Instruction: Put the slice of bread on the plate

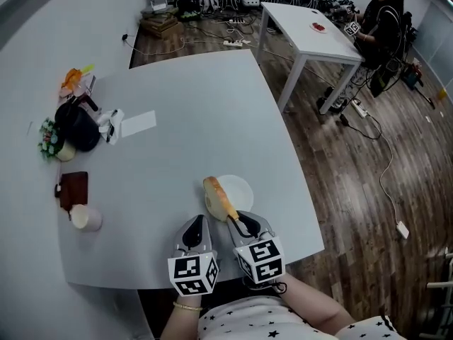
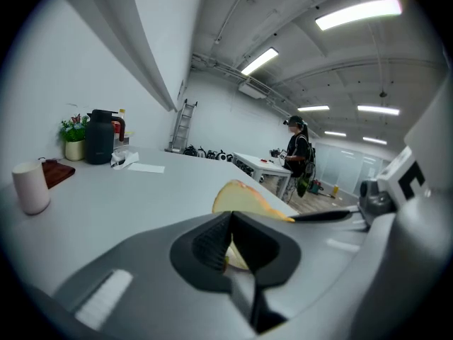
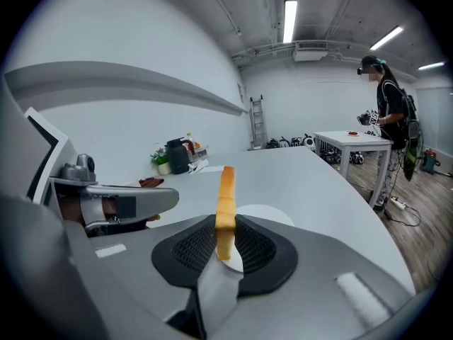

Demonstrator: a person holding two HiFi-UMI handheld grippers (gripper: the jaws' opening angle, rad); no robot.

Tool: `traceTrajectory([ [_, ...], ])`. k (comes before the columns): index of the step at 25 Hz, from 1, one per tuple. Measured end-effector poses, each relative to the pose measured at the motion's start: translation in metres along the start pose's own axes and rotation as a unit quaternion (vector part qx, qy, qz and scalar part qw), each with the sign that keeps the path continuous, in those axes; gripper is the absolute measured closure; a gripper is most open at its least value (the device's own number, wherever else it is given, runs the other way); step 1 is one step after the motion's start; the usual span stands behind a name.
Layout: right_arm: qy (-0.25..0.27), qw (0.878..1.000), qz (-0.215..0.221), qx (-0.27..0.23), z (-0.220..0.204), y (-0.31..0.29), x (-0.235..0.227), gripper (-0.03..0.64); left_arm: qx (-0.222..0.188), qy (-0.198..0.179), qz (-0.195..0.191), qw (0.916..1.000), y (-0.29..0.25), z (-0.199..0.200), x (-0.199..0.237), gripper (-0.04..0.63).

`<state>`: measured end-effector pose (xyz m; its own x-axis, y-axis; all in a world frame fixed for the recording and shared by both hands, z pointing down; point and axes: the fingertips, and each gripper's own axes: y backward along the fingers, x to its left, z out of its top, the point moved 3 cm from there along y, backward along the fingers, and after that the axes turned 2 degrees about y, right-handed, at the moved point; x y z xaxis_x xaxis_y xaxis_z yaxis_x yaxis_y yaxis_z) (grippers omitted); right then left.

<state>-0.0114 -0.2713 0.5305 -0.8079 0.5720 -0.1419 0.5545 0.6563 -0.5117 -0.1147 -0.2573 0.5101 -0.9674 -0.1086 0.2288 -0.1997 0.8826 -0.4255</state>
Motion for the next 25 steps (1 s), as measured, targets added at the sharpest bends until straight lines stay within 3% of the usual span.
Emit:
traceTrajectory([
  [12,-0.001,0.999,-0.046,0.011,-0.007,-0.008,-0.034,0.495,0.015,-0.001,-0.009,0.9998,-0.012,-0.006,-0.005,0.588],
  [15,0.013,0.998,-0.058,0.034,-0.016,-0.009,-0.039,0.404,0.016,-0.001,-0.008,0.9998,-0.011,-0.006,-0.005,0.588],
  [21,0.023,0.994,-0.087,0.057,-0.033,-0.012,-0.047,0.316,0.015,0.0,-0.007,0.9999,-0.01,-0.006,-0.005,0.588],
  [25,0.024,0.994,-0.093,0.047,-0.031,-0.007,-0.047,0.302,0.014,0.0,-0.01,0.9998,-0.007,-0.008,-0.007,0.588],
])
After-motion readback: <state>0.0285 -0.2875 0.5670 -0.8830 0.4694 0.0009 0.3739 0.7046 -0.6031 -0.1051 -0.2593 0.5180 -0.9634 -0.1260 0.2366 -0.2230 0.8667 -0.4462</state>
